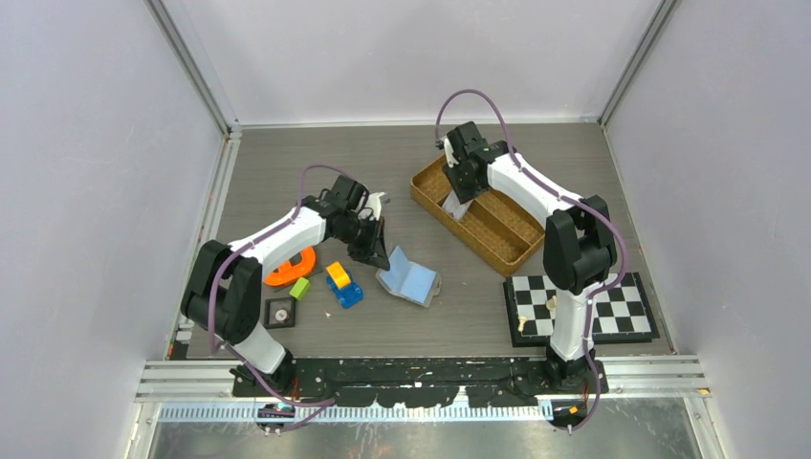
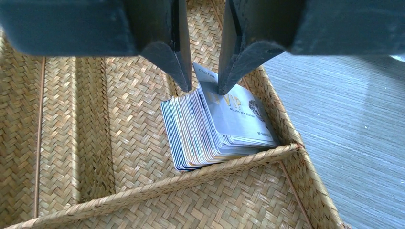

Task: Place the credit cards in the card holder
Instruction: Pick up the credit card from the storage box.

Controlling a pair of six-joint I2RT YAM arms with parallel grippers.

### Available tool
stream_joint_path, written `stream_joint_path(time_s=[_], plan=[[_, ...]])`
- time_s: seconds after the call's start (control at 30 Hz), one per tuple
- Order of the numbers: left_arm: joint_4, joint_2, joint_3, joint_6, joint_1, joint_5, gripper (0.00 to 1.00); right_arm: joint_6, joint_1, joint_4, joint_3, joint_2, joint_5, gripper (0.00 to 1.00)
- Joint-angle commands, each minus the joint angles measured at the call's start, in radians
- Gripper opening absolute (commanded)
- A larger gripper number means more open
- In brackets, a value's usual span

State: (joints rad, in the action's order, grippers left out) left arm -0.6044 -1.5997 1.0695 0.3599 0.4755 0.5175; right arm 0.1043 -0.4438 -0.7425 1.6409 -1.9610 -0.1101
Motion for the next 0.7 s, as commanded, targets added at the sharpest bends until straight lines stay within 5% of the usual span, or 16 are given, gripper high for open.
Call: stream_joint_path(time_s=[0.0,0.3,0.67], plan=[[0.018,0.001,0.005,0.012,-0.005,0.035,0.00,0.015,-0.006,0.004,0.041,0.073,-0.051,0.30],[0.020,-0.001,0.002,0.020,-0.005,0.038,0.00,-0.001,-0.010,0.005,0.037,0.096,-0.001,0.02],[0.059,0.038,-0.027,0.054,-0.005,0.030,0.00,-0.050,-0.010,0.002,0.060,0.152,0.206,0.00]])
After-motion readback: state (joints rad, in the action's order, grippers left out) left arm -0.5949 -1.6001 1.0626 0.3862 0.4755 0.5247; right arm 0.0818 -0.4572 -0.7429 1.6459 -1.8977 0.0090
